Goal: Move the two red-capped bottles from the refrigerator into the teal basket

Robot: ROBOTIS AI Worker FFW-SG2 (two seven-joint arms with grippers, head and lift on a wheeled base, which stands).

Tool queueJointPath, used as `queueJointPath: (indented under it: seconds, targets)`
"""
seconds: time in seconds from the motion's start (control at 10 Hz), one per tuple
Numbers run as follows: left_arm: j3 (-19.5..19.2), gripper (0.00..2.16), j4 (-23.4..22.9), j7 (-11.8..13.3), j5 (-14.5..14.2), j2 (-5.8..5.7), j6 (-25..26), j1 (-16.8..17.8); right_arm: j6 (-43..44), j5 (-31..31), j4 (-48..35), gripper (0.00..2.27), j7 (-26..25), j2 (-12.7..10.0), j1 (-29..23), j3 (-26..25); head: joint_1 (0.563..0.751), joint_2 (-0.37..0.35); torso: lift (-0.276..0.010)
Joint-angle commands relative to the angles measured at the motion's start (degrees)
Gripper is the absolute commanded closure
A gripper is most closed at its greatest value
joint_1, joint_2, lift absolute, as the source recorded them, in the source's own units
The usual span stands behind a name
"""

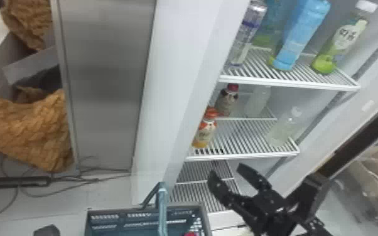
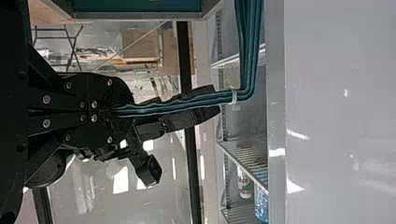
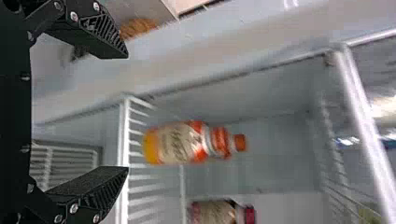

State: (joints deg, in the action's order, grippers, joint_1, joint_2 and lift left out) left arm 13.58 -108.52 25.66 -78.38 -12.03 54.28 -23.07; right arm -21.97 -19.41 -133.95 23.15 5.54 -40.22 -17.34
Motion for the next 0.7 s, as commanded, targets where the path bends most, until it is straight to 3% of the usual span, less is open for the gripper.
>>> queueJointPath:
  seconds: [0.0,0.6]
  targets:
    - [0.1,1.15,0.2,0.0,-0.3,-0.01,-0.1,0.0,4.0,-0.2,2.8,0.17,0.0,-0.4,1.7,-1.6,0.695,-0.350,-0.224]
    - [0.5,1.15,0.5,0.0,-1.0,-0.01,-0.4,0.0,17.1,0.7,15.3,0.18,-1.4,-0.1,12.4,-3.1,0.695,-0.350,-0.224]
